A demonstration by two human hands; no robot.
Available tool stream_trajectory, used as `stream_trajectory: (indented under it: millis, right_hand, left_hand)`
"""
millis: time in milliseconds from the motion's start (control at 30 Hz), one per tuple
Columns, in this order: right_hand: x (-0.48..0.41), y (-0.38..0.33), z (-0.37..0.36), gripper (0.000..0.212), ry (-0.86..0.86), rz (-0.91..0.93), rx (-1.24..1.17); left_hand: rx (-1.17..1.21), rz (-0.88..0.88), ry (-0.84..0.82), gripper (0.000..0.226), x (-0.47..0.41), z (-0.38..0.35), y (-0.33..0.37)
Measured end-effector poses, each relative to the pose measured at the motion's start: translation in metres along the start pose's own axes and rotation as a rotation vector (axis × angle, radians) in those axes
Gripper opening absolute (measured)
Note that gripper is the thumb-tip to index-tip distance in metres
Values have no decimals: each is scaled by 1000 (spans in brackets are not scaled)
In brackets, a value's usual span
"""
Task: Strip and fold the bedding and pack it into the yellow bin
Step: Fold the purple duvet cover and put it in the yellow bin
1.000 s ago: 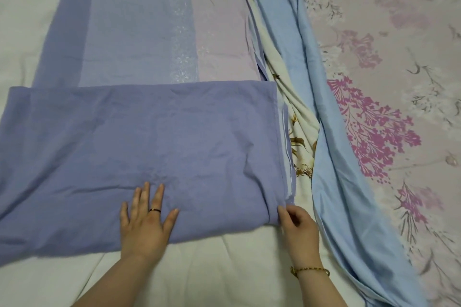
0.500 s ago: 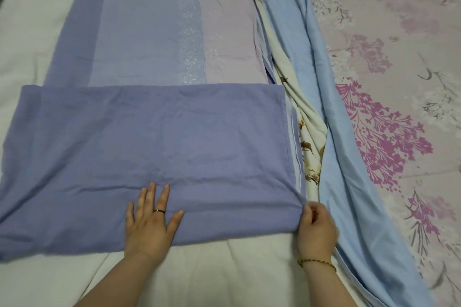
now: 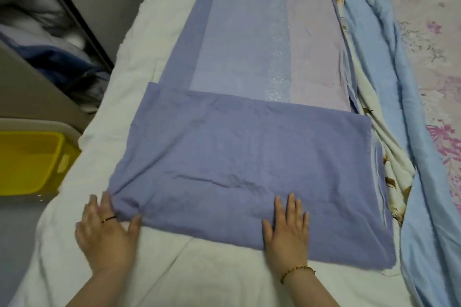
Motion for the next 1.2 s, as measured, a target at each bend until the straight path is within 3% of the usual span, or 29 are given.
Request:
stream_trajectory:
  millis: [100,200,400,467,533,567,600,667,700,767,833,933,1067,1200]
  right_hand:
    - [-5,-42,4,69,-62,-30,-65]
    - [-8,-80,4,99,-70,-7,-104]
    - [-13,-130,5,59,-93,-88,-49]
    - [-14,-135,5,59,-49,-122,-51]
    - [-15,-137,8,57,-13,-133,-74]
    - [-16,-137,8,57,-10,-135,-78]
    - [-17,-136,6,56,-15,-142,-72]
    - [-17,-135,5,57,-28,-129,-27]
    - [-19,-136,3,57,-26,-117,-1]
    - [-22,-139,-1,62,49,-104,7]
    - [-29,-144,-5,76,142,-118,-63]
    - [-53,-151,-7,71,168,-59,-51]
    - [-79,-159,-13,53,220,-2,20]
    - [-81,-155,-24,60,233,13,-43]
  left_hand:
    - [224,221,-130,59,-21,15,-38]
    - [426,138,-255,22,-36,10,-57]
    - [617,-39,-468,15,-57,32,-42]
    - [688,-116,-544,32,-71,46,-41]
    - [611,-300,-545,39,-85,58,-45]
    - [535,-399,-492,32,-90,63,-49]
    - [409,-456,-463,25,-97,63,-60]
    - [171,-480,-421,45,-102,54,-81]
    - [98,-523,-389,44,-107,48,-85]
    - [89,-490,-430,24,-108,45,-78]
    - [229,-342,-500,16,-113,44,-62]
    - [497,-145,-564,24,-131,39,-32]
    - [649,-16,-572,56,-170,22,25]
    - [538,-88,-557,39,-205,3,69]
Point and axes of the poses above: each hand's wrist, its own x-axis away from the middle knuckle, its own z-axis out of the back of the hand, y = z × x, the point moved 2 cm from there along -x, towards the middle knuckle, and after that the axes turned 4 degrees about -y, right-handed, at the moved point
